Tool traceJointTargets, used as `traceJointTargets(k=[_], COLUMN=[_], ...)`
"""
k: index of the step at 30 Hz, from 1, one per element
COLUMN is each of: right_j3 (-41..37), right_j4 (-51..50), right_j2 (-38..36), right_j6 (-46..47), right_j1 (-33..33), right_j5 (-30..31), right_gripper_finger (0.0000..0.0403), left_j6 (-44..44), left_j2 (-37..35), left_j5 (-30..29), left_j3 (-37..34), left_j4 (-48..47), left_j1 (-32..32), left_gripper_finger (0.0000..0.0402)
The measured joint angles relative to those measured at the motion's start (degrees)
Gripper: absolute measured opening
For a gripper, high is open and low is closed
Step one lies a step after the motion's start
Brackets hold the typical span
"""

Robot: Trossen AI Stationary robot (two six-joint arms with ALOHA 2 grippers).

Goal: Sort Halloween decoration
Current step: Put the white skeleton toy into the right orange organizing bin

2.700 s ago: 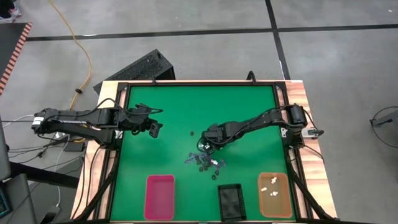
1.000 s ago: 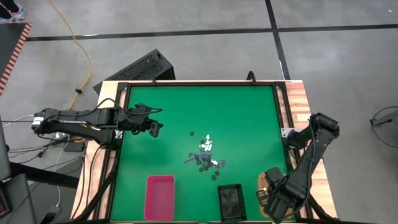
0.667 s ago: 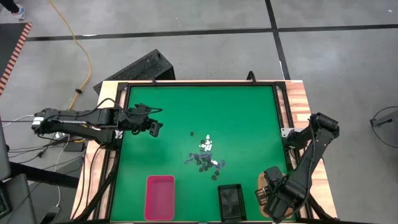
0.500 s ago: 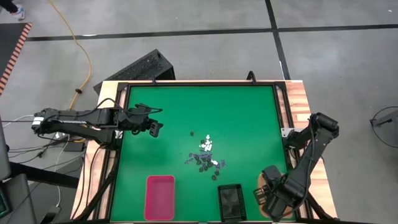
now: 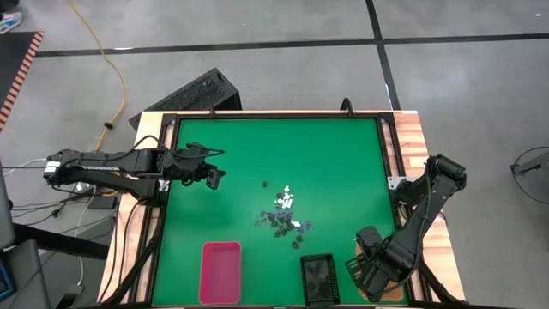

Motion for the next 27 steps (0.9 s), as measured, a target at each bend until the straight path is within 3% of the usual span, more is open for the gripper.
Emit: traceJointTargets(k=[6, 12, 19, 27], right_j3=[0.0, 0.0, 0.0, 0.0], right_j4=[0.2, 5.6, 6.8, 19.5], right_j2=[0.0, 0.0, 0.0, 0.2], right_j6=[-0.9, -17.0, -42.8, -75.3], right_j1=[0.5, -2.9, -17.7, -38.3], right_j5=[0.1, 12.5, 13.3, 11.1], right_gripper_finger=[0.019, 0.0186, 0.0178, 0.0178], left_j6=[0.0, 0.0, -0.2, 0.2], left_j2=[0.0, 0.0, 0.0, 0.0], left_j5=[0.0, 0.0, 0.1, 0.1], left_j3=[0.0, 0.0, 0.0, 0.0], left_j4=[0.0, 0.0, 0.0, 0.0], left_j1=[0.0, 0.0, 0.0, 0.0], left_gripper_finger=[0.0219, 0.0219, 0.0219, 0.0219])
